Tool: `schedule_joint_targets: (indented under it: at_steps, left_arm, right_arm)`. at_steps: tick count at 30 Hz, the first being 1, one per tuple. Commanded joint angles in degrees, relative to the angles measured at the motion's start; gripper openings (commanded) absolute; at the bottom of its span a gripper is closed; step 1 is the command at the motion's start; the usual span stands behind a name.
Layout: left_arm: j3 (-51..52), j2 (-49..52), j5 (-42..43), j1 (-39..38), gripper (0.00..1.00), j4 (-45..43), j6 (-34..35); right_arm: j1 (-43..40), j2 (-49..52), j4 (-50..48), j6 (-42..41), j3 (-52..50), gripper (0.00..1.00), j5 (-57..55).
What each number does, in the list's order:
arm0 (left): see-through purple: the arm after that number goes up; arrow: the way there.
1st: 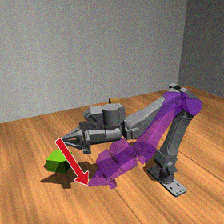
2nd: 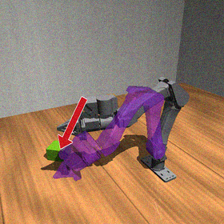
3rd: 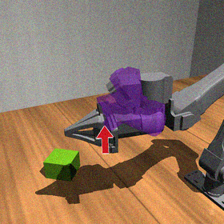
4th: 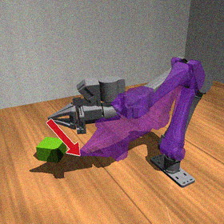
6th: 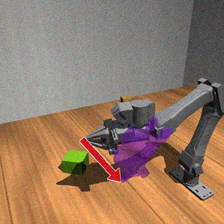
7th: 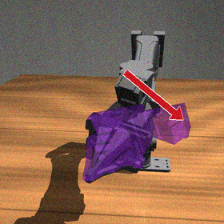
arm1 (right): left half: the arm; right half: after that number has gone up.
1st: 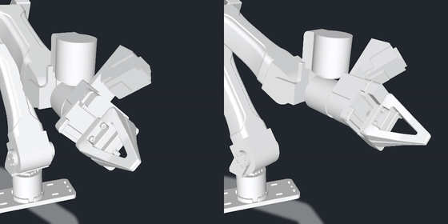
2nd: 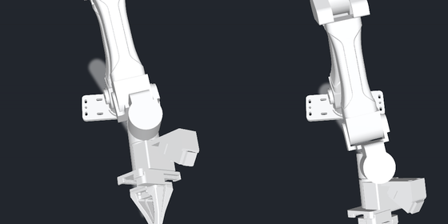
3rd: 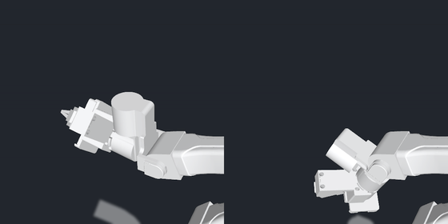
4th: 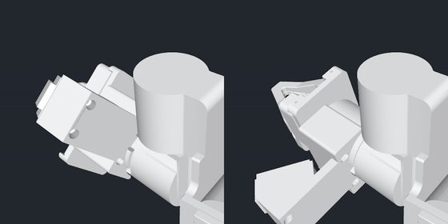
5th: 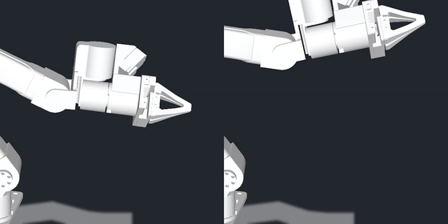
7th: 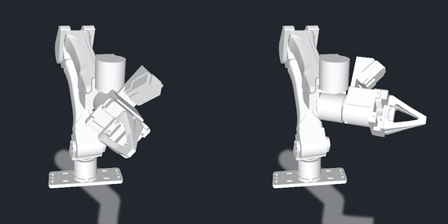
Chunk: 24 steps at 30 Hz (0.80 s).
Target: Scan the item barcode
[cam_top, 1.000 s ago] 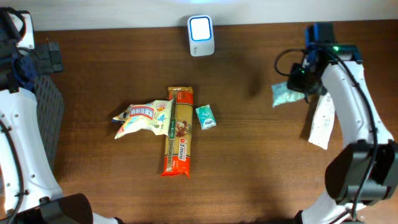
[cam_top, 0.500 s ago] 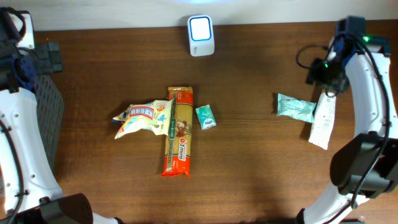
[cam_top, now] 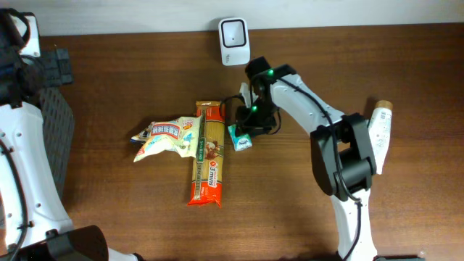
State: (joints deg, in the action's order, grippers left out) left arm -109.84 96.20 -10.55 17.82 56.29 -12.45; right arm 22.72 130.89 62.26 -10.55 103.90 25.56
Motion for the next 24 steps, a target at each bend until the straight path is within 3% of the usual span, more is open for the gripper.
schedule_joint_targets:
  at_steps: [1, 6, 9, 11, 12, 13, 15, 20, 24]
  left_arm:
    - [-0.7, -0.7, 0.2, 0.2, 0.99, -0.1, -0.5]
    - [-0.7, -0.7, 0.2, 0.2, 0.99, -0.1, -0.5]
    - [-0.7, -0.7, 0.2, 0.2, 0.99, -0.1, -0.5]
    - [-0.7, -0.7, 0.2, 0.2, 0.99, -0.1, -0.5]
    - [-0.7, -0.7, 0.2, 0.2, 0.99, -0.1, -0.5]
    - [-0.7, -0.7, 0.2, 0.2, 0.99, -0.1, -0.5]
    - [-0.7, -0.7, 0.2, 0.2, 0.99, -0.1, -0.5]
    - [-0.7, -0.7, 0.2, 0.2, 0.99, -0.1, -0.5]
    - [-0.7, -0.7, 0.2, 0.2, 0.99, -0.1, -0.5]
  right_arm:
    - [0.1, 0.7, -0.6, -0.1, -2.6, 0.41, 0.5]
    - [0.0, 0.7, -1.0, 0.9, -5.1, 0.22, -0.7]
    - [-1.1, 0.7, -1.6, 1.8, -5.1, 0.15, -0.5]
    - [-2.3, 0.7, -1.6, 2.0, -4.8, 0.2, -0.2]
    - [-3.4, 0.6, -1.1, 4.0, -4.2, 0.33, 1.8]
    - [-4.4, 0.5, 0.0, 6.5, -3.0, 0.38, 5.2]
    - [-5.5, -0.1, 2.6, 8.2, -0.3, 0.39, 7.3]
    - [-4.1, -1.5, 3.5, 8.8, -1.7, 0.38, 5.4]
    - [-3.6, -1.3, 0.9, 8.2, -5.8, 0.21, 5.3]
